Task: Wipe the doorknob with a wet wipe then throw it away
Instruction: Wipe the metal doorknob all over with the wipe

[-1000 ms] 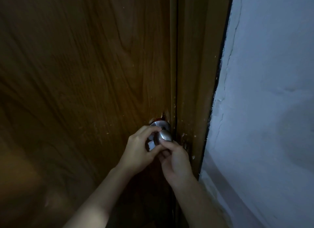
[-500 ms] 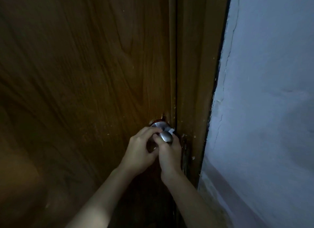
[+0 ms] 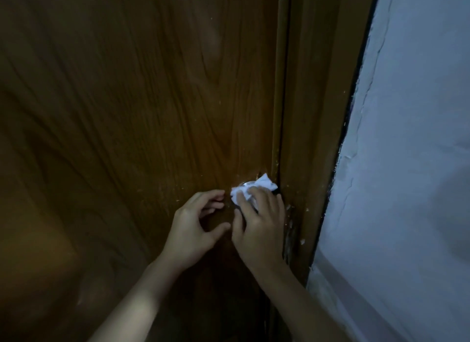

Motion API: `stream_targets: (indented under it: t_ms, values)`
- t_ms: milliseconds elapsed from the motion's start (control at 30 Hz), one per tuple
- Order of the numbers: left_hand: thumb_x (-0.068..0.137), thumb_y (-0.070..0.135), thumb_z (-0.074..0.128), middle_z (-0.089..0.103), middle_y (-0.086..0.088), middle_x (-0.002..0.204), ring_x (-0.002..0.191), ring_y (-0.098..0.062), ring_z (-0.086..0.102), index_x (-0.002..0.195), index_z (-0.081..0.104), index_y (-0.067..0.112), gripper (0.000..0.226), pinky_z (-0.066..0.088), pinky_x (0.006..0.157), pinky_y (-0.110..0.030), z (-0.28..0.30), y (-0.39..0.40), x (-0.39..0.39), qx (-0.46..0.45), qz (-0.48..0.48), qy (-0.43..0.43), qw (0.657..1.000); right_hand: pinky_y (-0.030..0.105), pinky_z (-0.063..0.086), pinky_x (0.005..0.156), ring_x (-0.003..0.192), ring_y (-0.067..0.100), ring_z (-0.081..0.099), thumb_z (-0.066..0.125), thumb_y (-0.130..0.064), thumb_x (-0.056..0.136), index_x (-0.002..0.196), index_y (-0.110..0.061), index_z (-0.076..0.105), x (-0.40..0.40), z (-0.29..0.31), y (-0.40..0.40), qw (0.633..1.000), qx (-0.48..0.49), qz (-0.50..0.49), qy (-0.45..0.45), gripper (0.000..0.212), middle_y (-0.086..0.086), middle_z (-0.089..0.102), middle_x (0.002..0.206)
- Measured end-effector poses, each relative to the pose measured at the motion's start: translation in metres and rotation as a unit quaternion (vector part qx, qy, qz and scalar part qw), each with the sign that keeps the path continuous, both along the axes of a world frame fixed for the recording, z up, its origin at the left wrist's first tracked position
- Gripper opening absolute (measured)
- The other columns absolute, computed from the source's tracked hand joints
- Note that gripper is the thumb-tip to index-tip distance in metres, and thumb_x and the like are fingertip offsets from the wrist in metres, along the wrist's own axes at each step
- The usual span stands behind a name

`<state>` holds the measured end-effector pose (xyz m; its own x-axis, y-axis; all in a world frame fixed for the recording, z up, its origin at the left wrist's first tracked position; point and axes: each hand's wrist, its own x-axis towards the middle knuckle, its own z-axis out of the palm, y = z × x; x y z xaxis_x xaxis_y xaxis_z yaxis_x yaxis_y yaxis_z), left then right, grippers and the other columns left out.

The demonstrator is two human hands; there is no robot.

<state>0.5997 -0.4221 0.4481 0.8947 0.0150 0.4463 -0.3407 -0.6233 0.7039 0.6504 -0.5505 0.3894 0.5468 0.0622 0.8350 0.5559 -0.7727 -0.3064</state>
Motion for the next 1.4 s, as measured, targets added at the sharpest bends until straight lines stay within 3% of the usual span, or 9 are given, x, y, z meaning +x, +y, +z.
stream_targets:
  t_ms: [167,300,467,567,667,900,1133,1233,1400]
  values:
    - [0.07,0.004,0.073,0.057,0.009,0.112,0.101,0.0,0.058,0.12,0.045,0.031,0.063,0.048,0.089,-0.014,-0.007,0.009,-0.004,-0.041,0.009,0.0,0.999,0.058,0.011,0.11,0.12,0.025,0.039,0.049,-0.017,0.08,0.095,-0.015,0.071,-0.002,-0.013,-0.004,0.987,-0.137,-0.048,-0.068,0.027,0.004,0.072,0.099]
    - [0.074,0.003,0.069,0.058,0.007,0.11,0.1,-0.002,0.059,0.118,0.046,0.029,0.056,0.05,0.087,-0.015,-0.009,0.01,-0.008,-0.048,0.023,-0.012,0.999,0.06,0.004,0.109,0.125,0.024,0.036,0.044,-0.02,0.08,0.084,-0.02,0.072,-0.009,-0.015,-0.004,0.985,-0.166,-0.009,-0.043,0.028,-0.003,0.074,0.088]
    - [0.077,0.0,0.064,0.061,0.003,0.106,0.095,-0.005,0.061,0.115,0.051,0.026,0.048,0.053,0.082,-0.021,-0.015,0.006,-0.007,-0.06,0.019,-0.009,0.998,0.044,0.028,0.111,0.117,0.02,0.048,0.043,-0.02,0.095,0.098,-0.013,0.064,-0.032,-0.032,-0.023,0.993,-0.031,0.107,-0.05,0.023,0.007,0.07,0.094]
    - [0.078,-0.001,0.063,0.062,0.001,0.105,0.094,-0.008,0.061,0.114,0.054,0.022,0.044,0.054,0.082,-0.024,-0.017,-0.004,-0.004,-0.069,0.007,0.008,0.998,0.022,0.051,0.077,0.092,0.006,0.054,0.04,-0.023,0.095,0.104,-0.011,0.056,-0.036,-0.017,-0.038,0.987,0.111,0.112,-0.012,0.022,0.008,0.058,0.099]
    - [0.08,0.002,0.062,0.061,0.003,0.107,0.098,-0.006,0.06,0.115,0.054,0.022,0.041,0.053,0.082,-0.024,-0.016,-0.018,-0.002,-0.069,-0.006,0.042,0.997,0.005,0.043,0.07,0.078,0.007,0.053,0.048,-0.013,0.09,0.097,-0.001,0.064,-0.029,0.009,-0.046,0.984,0.17,0.042,-0.029,0.022,0.017,0.064,0.087]
    - [0.082,-0.003,0.054,0.058,0.006,0.119,0.113,-0.005,0.055,0.125,0.048,0.024,0.05,0.049,0.095,-0.033,-0.019,-0.032,0.002,-0.129,-0.068,0.158,0.976,0.022,0.05,0.086,0.093,0.023,0.068,0.049,-0.015,0.088,0.103,-0.001,0.067,-0.016,0.009,-0.032,0.997,0.067,0.028,-0.034,0.028,0.017,0.071,0.098]
    - [0.081,-0.011,0.05,0.06,0.009,0.113,0.109,-0.004,0.057,0.108,0.052,0.035,0.053,0.051,0.088,-0.024,-0.018,-0.032,0.004,-0.158,-0.084,0.145,0.973,0.047,0.04,0.106,0.127,0.024,0.042,0.044,-0.007,0.091,0.117,-0.001,0.059,-0.01,-0.014,-0.033,0.987,-0.098,0.114,-0.059,0.03,0.014,0.064,0.122]
    - [0.081,-0.012,0.05,0.06,0.008,0.11,0.108,-0.005,0.057,0.113,0.052,0.025,0.049,0.052,0.086,-0.021,-0.02,-0.032,0.004,-0.174,-0.073,0.151,0.97,0.042,0.043,0.103,0.12,0.023,0.047,0.036,-0.01,0.098,0.106,0.002,0.065,-0.013,-0.017,-0.035,0.981,-0.108,0.12,-0.105,0.033,0.017,0.069,0.111]
    - [0.08,-0.011,0.051,0.06,0.002,0.116,0.109,-0.007,0.057,0.123,0.048,0.014,0.05,0.052,0.089,-0.025,-0.019,-0.028,0.004,-0.181,-0.061,0.159,0.969,0.03,0.053,0.092,0.11,0.018,0.053,0.058,-0.005,0.085,0.101,0.0,0.068,-0.021,-0.025,-0.043,0.977,-0.115,0.153,-0.096,0.02,0.014,0.072,0.104]
